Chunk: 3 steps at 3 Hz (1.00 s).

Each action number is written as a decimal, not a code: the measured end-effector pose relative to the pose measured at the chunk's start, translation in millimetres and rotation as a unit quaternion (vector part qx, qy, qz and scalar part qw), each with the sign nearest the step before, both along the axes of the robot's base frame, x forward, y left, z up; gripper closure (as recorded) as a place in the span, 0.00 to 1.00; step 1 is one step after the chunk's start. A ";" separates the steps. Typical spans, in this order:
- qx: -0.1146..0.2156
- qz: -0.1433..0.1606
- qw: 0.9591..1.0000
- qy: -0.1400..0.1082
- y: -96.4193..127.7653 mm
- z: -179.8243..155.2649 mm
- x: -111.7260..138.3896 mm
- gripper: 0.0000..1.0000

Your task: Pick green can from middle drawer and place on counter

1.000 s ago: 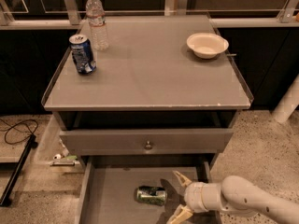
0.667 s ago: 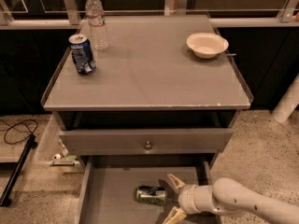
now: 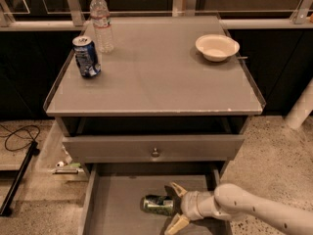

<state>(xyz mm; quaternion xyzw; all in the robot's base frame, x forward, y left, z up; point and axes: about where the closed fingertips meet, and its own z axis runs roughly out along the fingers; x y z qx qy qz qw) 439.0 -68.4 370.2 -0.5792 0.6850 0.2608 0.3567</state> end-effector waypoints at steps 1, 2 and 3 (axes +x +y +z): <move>0.026 0.004 0.999 0.018 9.1 -2.4 8.3 0.00; 0.026 0.004 0.999 0.018 9.1 -2.1 8.7 0.19; 0.026 0.004 0.999 0.018 9.1 -2.1 8.7 0.43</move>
Offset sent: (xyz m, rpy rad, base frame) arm 0.0067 0.0074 -0.0022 0.0412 0.0288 0.0053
